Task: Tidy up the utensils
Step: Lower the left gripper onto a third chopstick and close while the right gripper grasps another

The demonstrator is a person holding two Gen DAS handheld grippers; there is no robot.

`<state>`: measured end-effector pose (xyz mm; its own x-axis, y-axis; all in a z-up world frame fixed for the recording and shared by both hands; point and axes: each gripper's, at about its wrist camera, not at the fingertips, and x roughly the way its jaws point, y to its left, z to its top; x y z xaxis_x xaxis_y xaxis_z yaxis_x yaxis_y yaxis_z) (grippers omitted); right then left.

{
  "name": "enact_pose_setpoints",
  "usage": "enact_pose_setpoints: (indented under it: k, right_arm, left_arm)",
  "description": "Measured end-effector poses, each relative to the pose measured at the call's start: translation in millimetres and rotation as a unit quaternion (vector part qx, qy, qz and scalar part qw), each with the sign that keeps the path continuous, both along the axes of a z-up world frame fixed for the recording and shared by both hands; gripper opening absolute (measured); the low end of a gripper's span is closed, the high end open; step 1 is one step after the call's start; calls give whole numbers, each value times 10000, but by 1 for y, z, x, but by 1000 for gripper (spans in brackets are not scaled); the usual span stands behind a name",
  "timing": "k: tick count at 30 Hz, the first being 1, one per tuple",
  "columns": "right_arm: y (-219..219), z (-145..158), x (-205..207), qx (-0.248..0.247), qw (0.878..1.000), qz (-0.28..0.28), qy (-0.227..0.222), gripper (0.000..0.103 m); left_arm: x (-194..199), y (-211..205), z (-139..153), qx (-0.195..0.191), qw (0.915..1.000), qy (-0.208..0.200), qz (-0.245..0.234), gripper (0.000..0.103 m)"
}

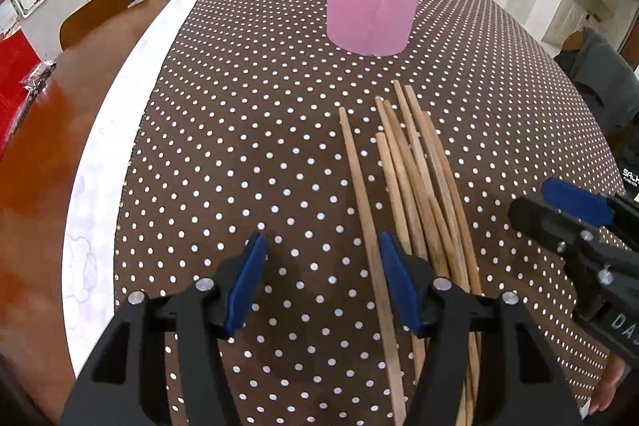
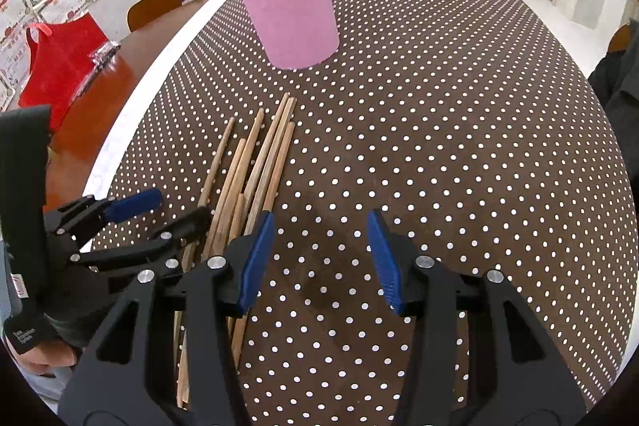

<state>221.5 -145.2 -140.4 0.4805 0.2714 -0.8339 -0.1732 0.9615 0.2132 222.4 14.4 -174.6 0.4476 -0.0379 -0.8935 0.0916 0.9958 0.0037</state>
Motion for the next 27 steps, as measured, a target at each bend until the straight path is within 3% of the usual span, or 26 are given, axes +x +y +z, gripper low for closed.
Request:
enact_pose_setpoints:
  k: [4,10,27]
  right_arm:
    - [10,-7,6,-158,9996,129,207,48]
    - [26,-14,16,-440,9985,135,304,48]
    - [65,-16,36,-879,9956,151,288,48]
  left_arm:
    - [12,0,2,29,10000,-31,16,59]
    - [12,7,5,4,9999,-107,118,42]
    - [10,9,5,-29,9998,-164,69,40]
